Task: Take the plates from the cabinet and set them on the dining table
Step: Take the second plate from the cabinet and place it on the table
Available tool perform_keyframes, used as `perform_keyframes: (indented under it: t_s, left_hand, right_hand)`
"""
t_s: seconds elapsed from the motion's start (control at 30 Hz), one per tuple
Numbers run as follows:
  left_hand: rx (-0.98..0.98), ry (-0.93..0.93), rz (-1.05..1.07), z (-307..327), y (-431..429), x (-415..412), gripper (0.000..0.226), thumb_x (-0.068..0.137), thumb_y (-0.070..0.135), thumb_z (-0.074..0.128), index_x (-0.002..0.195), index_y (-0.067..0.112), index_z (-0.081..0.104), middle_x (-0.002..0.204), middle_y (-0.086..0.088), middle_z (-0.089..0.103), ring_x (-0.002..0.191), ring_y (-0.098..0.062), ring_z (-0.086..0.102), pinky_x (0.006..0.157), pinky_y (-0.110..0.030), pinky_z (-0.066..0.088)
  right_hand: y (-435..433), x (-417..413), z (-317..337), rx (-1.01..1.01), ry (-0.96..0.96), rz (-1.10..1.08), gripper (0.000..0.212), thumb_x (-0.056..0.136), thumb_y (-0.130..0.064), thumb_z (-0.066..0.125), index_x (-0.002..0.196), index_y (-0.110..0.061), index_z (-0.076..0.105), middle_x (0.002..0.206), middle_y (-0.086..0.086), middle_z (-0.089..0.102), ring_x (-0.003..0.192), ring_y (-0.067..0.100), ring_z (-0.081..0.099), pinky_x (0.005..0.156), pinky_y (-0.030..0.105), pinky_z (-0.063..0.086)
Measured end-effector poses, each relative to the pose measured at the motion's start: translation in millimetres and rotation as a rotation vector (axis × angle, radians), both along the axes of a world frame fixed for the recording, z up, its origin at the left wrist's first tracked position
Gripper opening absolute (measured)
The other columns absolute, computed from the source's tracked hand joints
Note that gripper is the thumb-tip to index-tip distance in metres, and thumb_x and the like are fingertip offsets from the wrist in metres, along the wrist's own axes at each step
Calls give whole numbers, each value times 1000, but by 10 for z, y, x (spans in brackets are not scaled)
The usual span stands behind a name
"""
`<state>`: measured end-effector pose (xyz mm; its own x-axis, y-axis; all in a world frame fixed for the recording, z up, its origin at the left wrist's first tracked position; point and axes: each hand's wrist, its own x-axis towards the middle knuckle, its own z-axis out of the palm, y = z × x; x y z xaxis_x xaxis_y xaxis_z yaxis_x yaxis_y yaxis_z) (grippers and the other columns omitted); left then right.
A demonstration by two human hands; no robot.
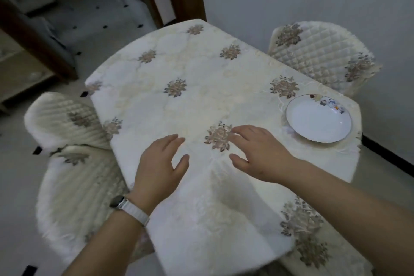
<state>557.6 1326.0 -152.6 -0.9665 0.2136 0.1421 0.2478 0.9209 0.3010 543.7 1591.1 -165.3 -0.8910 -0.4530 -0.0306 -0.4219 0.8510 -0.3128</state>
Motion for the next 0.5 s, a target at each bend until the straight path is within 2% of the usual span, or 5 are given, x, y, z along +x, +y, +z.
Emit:
perform_keyframes:
  t_s: [0.3,0.5]
  left_hand:
    - [-101,46,251,93,-2017,1112,46,87,43,49,120,17,66,123,-3,64,113,-25,57,93,-43,44]
    - [38,25,430,17,-3286,1792,48,85,46,49,124,22,62,127,1,62,114,-21,54,98,-44,43]
  right_hand:
    - [-2128,292,264,34,58,279,58,88,-51,33,132,-20,53,137,6,54,125,27,48,101,42,38]
    - [-3559,673,368,67,88,405,55,87,-50,38,127,-18,58,130,5,59,117,27,55,93,41,44]
